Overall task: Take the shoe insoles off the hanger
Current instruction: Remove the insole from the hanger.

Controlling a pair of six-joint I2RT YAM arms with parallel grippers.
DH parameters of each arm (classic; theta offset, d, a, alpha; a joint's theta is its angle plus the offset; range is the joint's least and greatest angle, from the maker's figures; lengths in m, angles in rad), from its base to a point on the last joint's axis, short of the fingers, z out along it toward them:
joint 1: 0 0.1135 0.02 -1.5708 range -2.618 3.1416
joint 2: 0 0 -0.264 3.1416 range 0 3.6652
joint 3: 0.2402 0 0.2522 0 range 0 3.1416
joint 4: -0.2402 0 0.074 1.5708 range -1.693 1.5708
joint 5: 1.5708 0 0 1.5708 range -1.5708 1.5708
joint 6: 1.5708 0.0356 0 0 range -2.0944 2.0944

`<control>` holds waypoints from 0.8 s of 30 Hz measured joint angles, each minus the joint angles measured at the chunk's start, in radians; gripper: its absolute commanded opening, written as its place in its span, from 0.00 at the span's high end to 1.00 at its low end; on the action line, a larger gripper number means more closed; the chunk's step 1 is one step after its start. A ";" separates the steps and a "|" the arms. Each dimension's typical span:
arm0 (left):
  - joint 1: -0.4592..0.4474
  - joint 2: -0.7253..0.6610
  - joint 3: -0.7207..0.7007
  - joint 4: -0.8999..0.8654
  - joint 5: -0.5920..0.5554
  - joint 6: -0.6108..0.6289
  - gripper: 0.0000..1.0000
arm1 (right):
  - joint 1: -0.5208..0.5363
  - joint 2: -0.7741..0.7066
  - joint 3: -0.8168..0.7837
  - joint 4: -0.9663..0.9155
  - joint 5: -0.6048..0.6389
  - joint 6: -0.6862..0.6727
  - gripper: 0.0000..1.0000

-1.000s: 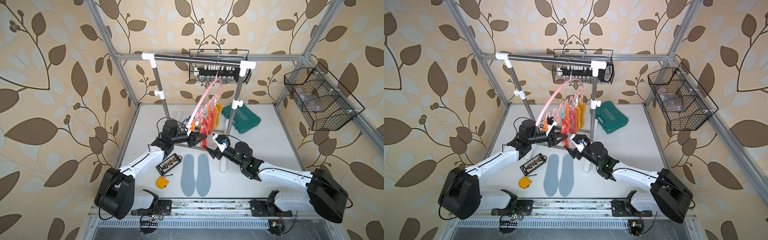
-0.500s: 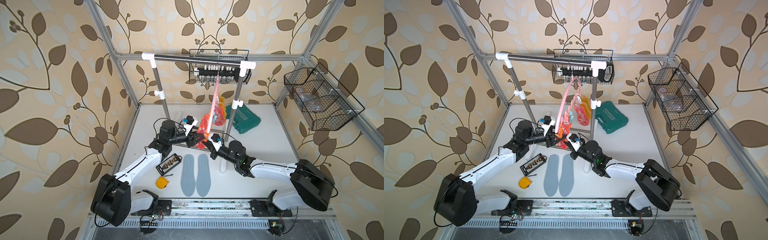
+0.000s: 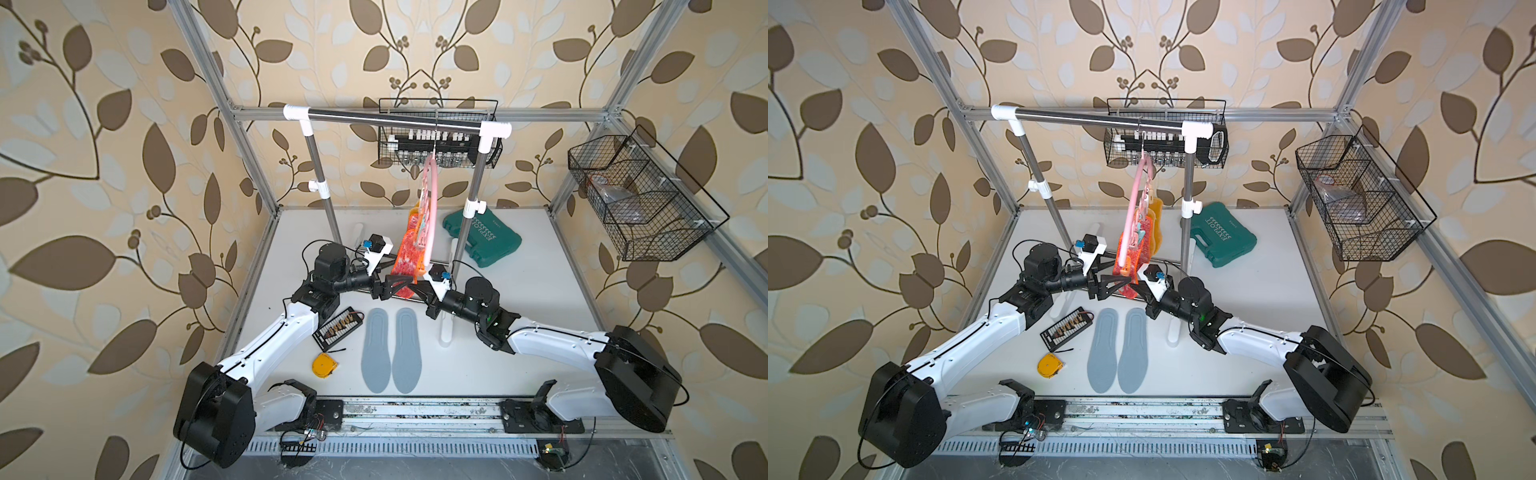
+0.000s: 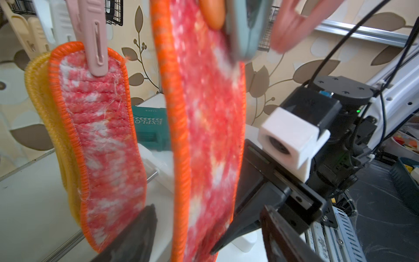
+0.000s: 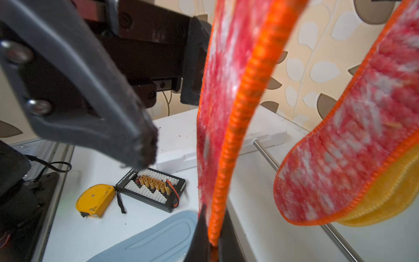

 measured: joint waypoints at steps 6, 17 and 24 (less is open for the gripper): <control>0.000 0.001 -0.024 -0.006 0.039 -0.026 0.23 | -0.021 -0.086 -0.001 -0.097 -0.103 0.000 1.00; -0.042 0.039 -0.055 -0.006 0.088 -0.072 0.46 | -0.062 -0.117 -0.029 -0.168 -0.232 0.026 1.00; -0.079 0.072 -0.054 -0.025 0.105 -0.061 0.67 | -0.095 -0.104 -0.031 -0.165 -0.279 0.072 1.00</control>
